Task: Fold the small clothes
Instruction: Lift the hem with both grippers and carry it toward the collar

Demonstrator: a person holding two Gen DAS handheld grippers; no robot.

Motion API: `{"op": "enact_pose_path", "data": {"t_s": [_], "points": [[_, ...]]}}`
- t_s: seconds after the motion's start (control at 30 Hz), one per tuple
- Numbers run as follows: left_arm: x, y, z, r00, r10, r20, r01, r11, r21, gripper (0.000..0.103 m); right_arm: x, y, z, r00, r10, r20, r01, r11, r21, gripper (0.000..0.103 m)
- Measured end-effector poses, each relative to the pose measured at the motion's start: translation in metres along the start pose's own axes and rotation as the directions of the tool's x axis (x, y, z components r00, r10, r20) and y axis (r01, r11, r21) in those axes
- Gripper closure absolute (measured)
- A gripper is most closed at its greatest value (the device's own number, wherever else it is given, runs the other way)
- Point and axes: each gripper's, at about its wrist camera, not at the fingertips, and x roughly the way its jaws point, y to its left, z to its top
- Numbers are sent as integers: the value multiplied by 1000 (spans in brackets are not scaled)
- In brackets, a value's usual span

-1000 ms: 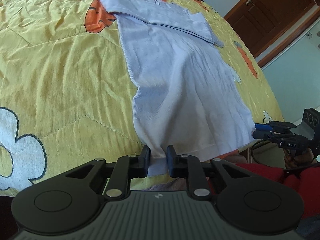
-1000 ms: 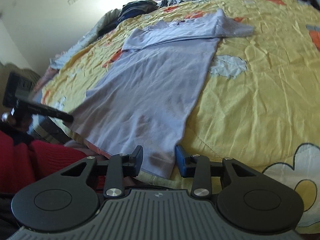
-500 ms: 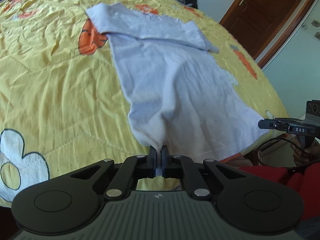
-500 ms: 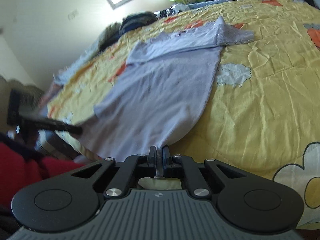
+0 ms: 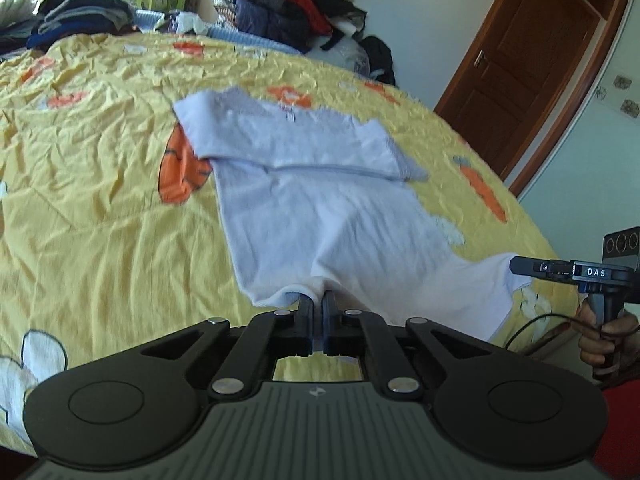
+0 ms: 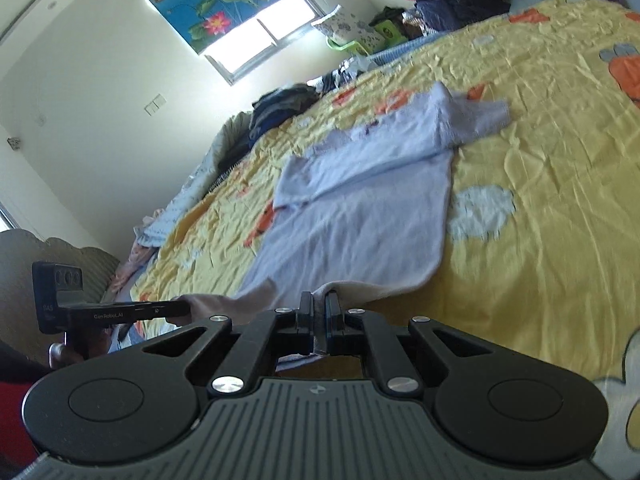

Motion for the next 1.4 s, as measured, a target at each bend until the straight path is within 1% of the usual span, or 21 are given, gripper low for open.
{"op": "enact_pose_path", "data": {"t_s": [0.2, 0.4, 0.53, 0.7, 0.9, 0.97, 1.2, 1.4], "points": [[5, -2, 24, 999, -4, 49, 5, 1000, -20, 99, 5, 6, 24, 998, 15, 67, -13, 999, -32, 93], [8, -7, 49, 994, -7, 104, 10, 1000, -25, 99, 13, 5, 45, 991, 31, 127, -26, 999, -38, 93], [7, -5, 58, 990, 25, 137, -18, 999, -48, 99, 17, 3, 55, 987, 31, 160, -26, 999, -33, 93], [6, 5, 63, 985, 64, 162, -49, 994, -100, 99, 18, -4, 61, 981, 11, 194, -9, 1000, -15, 93], [6, 13, 72, 978, 62, 197, -30, 987, -159, 99, 20, -11, 69, 968, -28, 249, 26, 1000, 14, 93], [7, 14, 77, 976, 63, 207, -28, 986, -166, 99, 24, -10, 73, 965, -44, 260, 45, 999, 3, 93], [19, 14, 95, 971, 75, 227, -39, 986, -161, 99, 38, -11, 93, 954, -57, 293, 65, 998, -16, 93], [23, 22, 110, 966, 82, 246, -32, 979, -199, 99, 46, -25, 109, 945, -75, 318, 73, 997, 19, 93]]}}
